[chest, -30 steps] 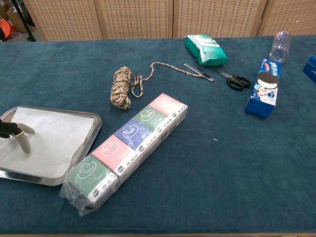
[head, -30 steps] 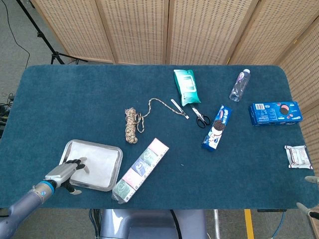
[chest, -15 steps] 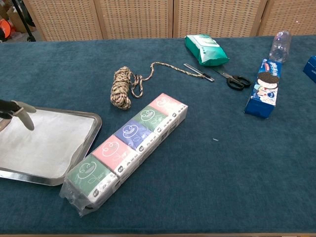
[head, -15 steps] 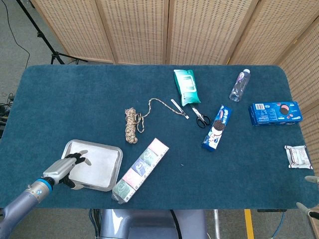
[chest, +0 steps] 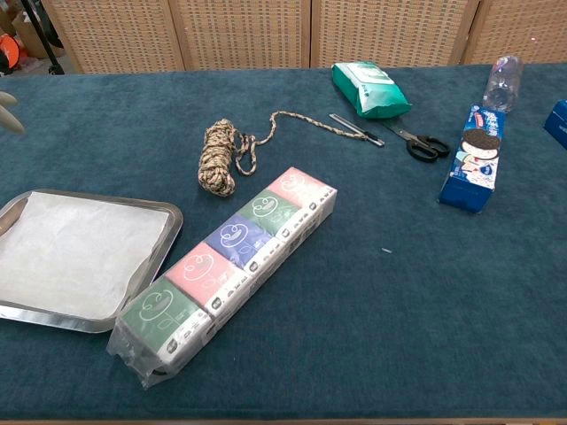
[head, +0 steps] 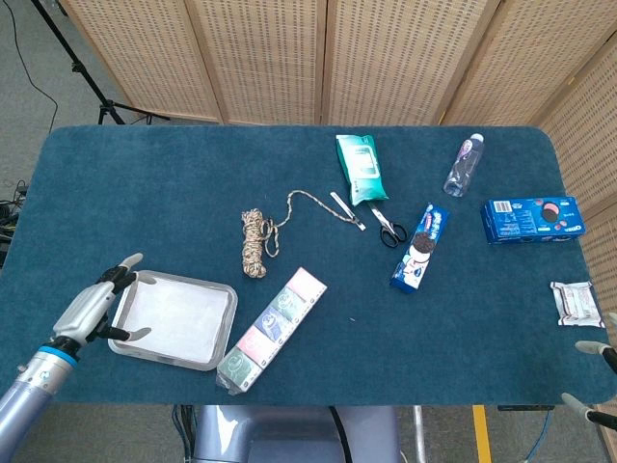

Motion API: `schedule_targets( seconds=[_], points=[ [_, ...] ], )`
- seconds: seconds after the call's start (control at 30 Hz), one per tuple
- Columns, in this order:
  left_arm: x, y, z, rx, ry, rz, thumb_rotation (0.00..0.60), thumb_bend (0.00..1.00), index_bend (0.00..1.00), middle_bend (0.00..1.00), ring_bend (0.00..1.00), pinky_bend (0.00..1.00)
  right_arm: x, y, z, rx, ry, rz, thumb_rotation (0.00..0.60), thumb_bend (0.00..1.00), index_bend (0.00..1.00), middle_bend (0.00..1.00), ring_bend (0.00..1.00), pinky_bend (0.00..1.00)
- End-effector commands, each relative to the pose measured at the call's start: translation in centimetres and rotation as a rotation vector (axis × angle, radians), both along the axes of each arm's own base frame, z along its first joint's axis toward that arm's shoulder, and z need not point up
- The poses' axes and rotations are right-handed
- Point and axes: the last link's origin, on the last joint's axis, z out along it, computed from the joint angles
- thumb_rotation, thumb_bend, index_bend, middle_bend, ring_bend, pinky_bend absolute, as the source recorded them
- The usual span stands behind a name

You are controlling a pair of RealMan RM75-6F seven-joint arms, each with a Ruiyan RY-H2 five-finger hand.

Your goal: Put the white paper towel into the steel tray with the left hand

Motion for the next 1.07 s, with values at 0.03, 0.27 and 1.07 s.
schedule_targets(
  seconds=[0.03,0.27,1.07],
  points=[
    [-0.5,-1.2,0.2,0.091,-0.072,0.007,0.600,0.16,0.29,0.00,0.00,0.02,0.2,-0.1,-0.2,0.009,-0.006,0.012,0.600,0.09,0.31,0.00,0.00,0.00],
    [-1.5,-2.8,0.1,0.186,-0.037,0.009,0.600,0.16,0.29,0.00,0.00,0.02,0.6,-0.7,-1.1,0.042,-0.007,0.046,0.600,0.09,0.31,0.00,0.00,0.00],
    [-3.7,-4.6,-0.1,0.330,0.045,-0.010,0.600,0.16,0.29,0.00,0.00,0.02,1.2,-1.8,-2.7,0.101,0.009,0.074,0.600,0.09,0.31,0.00,0.00,0.00]
  ],
)
